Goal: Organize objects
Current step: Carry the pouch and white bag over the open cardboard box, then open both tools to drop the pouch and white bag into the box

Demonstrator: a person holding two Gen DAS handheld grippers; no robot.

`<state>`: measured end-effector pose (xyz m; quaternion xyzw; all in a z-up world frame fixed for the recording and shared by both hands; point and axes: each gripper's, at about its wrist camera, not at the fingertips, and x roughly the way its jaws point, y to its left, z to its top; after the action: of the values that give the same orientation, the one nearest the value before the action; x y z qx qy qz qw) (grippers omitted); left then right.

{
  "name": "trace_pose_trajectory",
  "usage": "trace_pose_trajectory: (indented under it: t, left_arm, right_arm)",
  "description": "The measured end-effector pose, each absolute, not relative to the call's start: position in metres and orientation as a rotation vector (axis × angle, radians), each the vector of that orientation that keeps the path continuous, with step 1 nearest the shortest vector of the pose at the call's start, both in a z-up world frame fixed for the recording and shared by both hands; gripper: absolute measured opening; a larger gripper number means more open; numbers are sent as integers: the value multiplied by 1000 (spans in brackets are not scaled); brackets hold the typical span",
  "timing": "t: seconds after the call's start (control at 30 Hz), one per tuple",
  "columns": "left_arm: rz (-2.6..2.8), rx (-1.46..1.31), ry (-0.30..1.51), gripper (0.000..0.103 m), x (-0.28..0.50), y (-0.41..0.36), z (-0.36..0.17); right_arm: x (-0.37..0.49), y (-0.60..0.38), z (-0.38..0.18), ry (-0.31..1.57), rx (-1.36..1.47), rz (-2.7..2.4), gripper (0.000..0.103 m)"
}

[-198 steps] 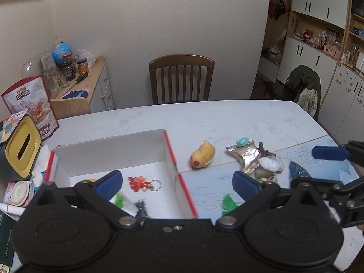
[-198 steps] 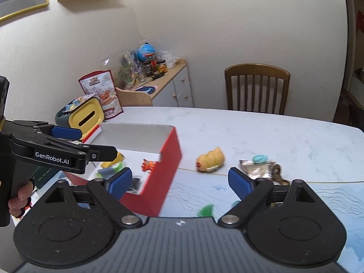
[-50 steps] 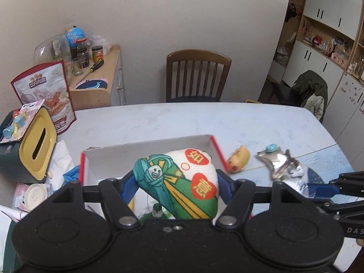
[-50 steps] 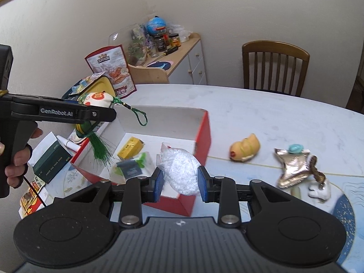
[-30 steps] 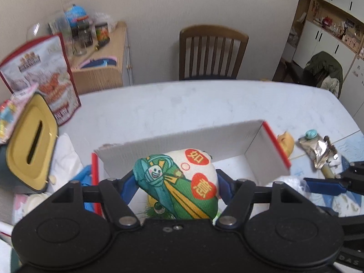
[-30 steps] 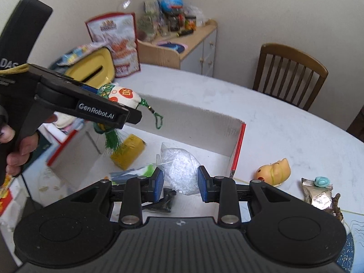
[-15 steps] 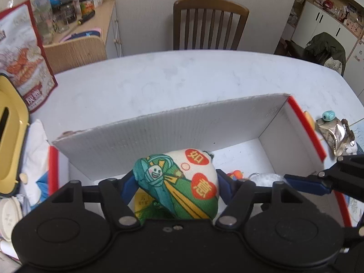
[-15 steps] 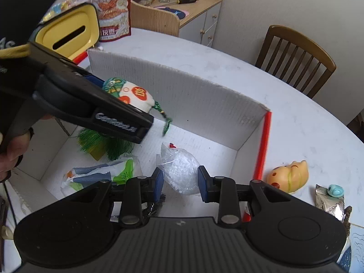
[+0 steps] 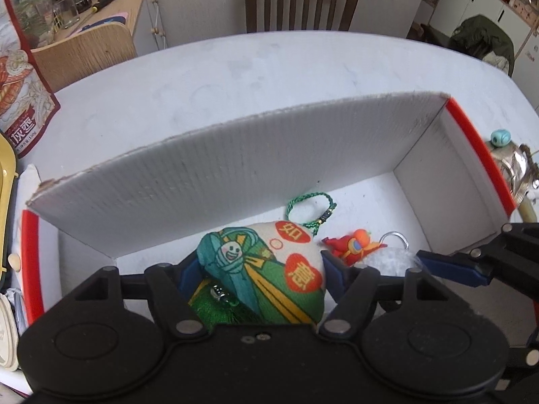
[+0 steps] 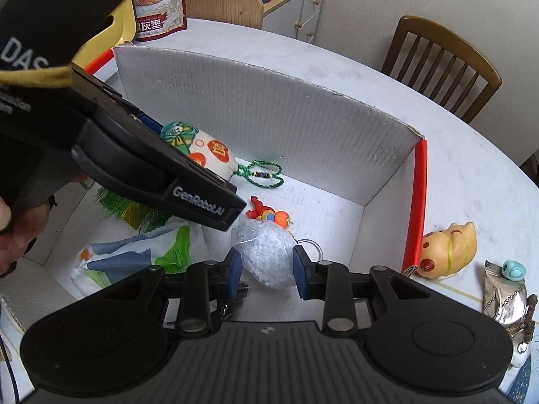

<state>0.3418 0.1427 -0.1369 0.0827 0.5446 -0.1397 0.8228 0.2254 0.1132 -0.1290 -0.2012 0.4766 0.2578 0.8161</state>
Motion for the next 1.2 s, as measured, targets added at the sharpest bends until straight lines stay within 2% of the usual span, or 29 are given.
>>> trace_pose_trajectory:
  t: [0.4,0.57,0.6,0.63,0.7,1.1,1.2]
  left_arm:
    - [-276,172,1206,73,344,145,-146]
    - [-278,172,1180,81,336,146,-136]
    - [-278,173,1175,81,334,146,-134]
    - [-278,173,1171,83,333,146,-132]
    - [-276,176,1161,84,329,146,-128]
    - [-281,169,1094,88,310,146,-105]
    - [-279,166,1074,92,305,146,-99]
  right_arm:
    - [224,104,-123,1044,-389,561,31]
    - [223,97,-114,1037,-344,575,32]
    - [223,96,-112,1035,-333,578,36]
    - [222,94,-109,1031,-322,582,45]
    - [220,92,-105,1020,-315,591,52]
    - [199,82,-82,981,-277,604,57]
    - [192,79,-76,970,-269,613,57]
